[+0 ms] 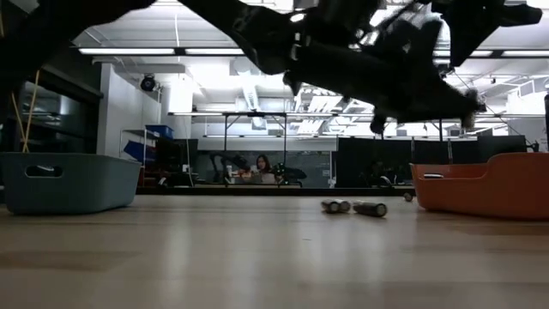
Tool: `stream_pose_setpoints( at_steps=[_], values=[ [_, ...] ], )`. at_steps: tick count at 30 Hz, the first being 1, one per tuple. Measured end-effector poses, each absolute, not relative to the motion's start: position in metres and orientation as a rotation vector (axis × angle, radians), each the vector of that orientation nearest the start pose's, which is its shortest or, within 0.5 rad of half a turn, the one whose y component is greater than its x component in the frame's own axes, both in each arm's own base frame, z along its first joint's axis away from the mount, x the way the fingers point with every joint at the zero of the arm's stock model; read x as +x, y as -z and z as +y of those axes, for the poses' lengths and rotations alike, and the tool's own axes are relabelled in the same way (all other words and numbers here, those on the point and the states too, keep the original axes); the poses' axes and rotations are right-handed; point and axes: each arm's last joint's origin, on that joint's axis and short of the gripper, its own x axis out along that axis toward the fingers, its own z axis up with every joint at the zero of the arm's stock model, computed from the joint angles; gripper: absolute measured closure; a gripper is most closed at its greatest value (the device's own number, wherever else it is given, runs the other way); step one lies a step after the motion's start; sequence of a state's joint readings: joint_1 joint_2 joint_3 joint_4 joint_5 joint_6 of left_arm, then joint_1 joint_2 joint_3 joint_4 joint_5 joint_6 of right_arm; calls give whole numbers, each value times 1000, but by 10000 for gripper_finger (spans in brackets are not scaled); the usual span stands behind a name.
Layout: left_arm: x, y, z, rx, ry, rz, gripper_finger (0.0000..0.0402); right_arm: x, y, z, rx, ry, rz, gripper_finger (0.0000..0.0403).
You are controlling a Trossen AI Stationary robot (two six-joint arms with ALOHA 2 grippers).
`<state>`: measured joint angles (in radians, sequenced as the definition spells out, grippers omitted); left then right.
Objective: Sort batteries
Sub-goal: Put the black battery into the orange bin
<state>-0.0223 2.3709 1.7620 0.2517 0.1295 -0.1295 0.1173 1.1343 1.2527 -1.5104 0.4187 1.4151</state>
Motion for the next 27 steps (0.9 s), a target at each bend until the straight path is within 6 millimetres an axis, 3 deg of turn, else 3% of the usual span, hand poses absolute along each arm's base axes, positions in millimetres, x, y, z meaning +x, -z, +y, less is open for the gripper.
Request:
stream_pose_setpoints(
  at_steps=[4, 8, 15, 19, 24, 27],
  values=[
    [531, -153, -7, -142, 41, 549, 278, 163, -341, 7, 805, 1080, 874, 403],
    [515, -180, 17, -165, 8, 663, 219, 165, -341, 7, 757, 1063, 859, 403],
    [461, -221, 45, -254, -32, 768, 196, 167, -342, 5, 689, 1063, 821, 403],
    [403, -230, 31, -345, -112, 708, 201, 169, -342, 4, 674, 1052, 823, 403],
    [322, -199, -8, -510, -319, 744, 204, 168, -342, 0, 669, 1074, 817, 403],
    [306, -184, -25, -608, -377, 794, 204, 169, -343, -4, 644, 1085, 801, 403]
  ],
)
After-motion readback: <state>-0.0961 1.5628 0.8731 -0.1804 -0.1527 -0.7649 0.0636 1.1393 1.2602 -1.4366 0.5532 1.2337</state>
